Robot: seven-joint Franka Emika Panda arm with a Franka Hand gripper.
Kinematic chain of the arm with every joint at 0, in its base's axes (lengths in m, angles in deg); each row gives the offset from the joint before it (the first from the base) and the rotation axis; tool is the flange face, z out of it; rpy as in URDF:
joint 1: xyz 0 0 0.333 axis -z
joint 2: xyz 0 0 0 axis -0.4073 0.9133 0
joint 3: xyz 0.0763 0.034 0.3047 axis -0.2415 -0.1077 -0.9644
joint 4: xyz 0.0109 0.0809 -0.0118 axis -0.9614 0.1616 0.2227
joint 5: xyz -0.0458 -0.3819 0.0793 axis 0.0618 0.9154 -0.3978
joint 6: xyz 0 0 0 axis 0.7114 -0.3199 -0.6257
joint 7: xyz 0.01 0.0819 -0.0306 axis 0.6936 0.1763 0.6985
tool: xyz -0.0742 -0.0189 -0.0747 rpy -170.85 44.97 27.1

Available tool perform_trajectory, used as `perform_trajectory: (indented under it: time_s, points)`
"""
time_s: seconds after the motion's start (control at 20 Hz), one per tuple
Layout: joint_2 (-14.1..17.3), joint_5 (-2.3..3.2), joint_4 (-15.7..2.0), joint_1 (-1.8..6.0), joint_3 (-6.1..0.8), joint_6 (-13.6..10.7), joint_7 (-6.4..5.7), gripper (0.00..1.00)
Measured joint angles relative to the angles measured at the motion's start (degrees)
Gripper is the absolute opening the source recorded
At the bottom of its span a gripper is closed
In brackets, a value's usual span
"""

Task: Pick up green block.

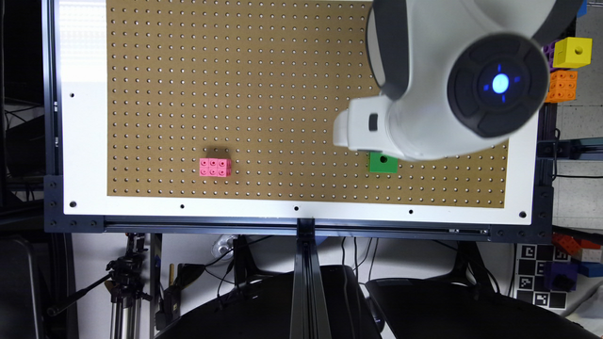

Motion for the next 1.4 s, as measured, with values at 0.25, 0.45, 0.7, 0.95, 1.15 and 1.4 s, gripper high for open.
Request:
perform_trajectory:
  time_s: [0.25,0.45,0.7,0.95,1.15,1.4]
  points:
    - [3.0,0.0,-3.89,-0.05,-0.45,-0.9,-0.03,1.0]
    - [6.0,0.0,-4.0,-0.11,-0.61,0.8,-0.04,1.0]
    - [10.3,0.0,-4.46,-0.33,-0.67,4.2,-0.06,1.0]
    - [11.2,0.0,-5.5,-0.45,-0.74,4.4,-0.1,1.0]
    - [11.2,0.0,-5.82,-0.56,-0.9,4.4,-0.15,1.0]
    - [14.1,0.0,-6.21,-0.56,-0.91,6.2,-0.15,1.0]
